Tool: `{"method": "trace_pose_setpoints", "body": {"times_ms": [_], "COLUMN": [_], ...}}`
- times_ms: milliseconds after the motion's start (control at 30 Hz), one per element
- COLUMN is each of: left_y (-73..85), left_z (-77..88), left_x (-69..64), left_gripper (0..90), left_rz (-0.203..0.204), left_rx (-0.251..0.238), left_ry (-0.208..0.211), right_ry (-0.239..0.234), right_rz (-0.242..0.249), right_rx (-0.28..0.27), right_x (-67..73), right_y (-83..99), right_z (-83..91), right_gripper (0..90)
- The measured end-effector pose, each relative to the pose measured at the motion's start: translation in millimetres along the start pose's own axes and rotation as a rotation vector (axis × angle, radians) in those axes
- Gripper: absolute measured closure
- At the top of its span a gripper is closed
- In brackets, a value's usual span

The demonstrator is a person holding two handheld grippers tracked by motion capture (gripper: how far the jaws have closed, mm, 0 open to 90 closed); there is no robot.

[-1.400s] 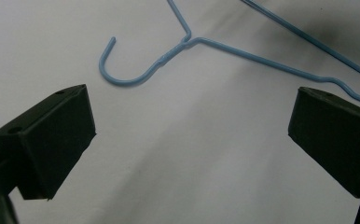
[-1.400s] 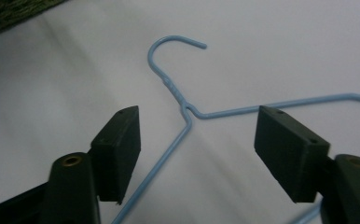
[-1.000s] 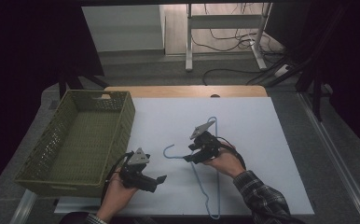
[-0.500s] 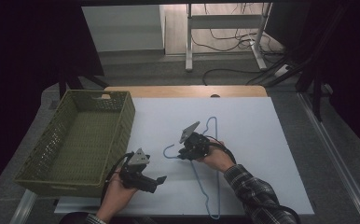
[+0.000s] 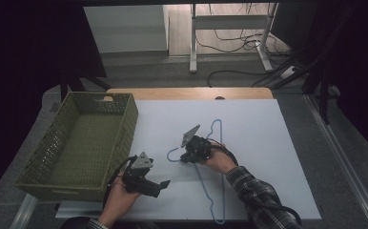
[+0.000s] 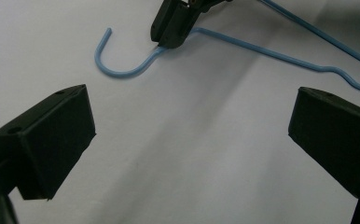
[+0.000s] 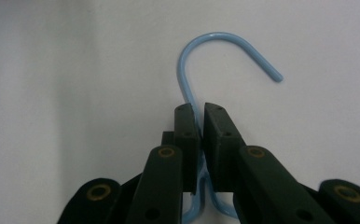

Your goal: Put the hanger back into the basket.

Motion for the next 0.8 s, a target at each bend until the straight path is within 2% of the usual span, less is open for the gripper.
{"method": "trace_pose_setpoints", "body": {"times_ms": [167,333,367,400,433,633,733,800], "left_y": [-0.8,-2.3,-3.2,-3.2,-6.1,-19.9,-32.7,-35.3], "left_z": [0.2,0.6,1.0,1.0,0.4,-6.6,-18.2,-22.7], "left_x": [1.0,3.2,4.8,4.8,6.9,12.4,22.3,27.0], "left_gripper": [0.3,0.9,1.4,1.5,1.6,2.2,3.0,3.2], "left_rz": [0.031,0.062,0.089,0.089,0.110,0.111,0.105,0.112], "left_rx": [-0.016,-0.024,-0.029,-0.029,-0.031,-0.025,0.011,0.023], "left_ry": [0.013,0.021,0.026,0.026,0.019,0.044,0.014,0.006], "right_ry": [0.002,0.009,0.012,0.007,0.011,0.016,0.019,0.023], "right_rz": [0.034,0.029,0.030,0.027,0.027,0.017,0.012,0.014], "right_rx": [-0.010,-0.024,-0.037,-0.044,-0.049,-0.071,-0.081,-0.080], "right_x": [0.3,0.1,-0.4,-0.4,-0.7,-0.5,-0.1,-0.2], "right_y": [-0.2,-1.5,-1.9,-1.8,-1.7,-0.5,-0.1,-0.1], "right_z": [1.3,7.4,11.8,13.2,16.3,25.5,30.1,30.9], "right_gripper": [85.0,85.1,85.1,85.1,85.1,85.1,85.1,85.1]}}
Point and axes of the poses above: each handheld gripper's, and its own axes: z roughly backward along the jaws, y roughly out of its underside, x roughly to its left, the point moved 2 cm from there along -z, roughly forward along the jaws, and after that the axes turned 13 degrees about y, right-handed, at the moved point
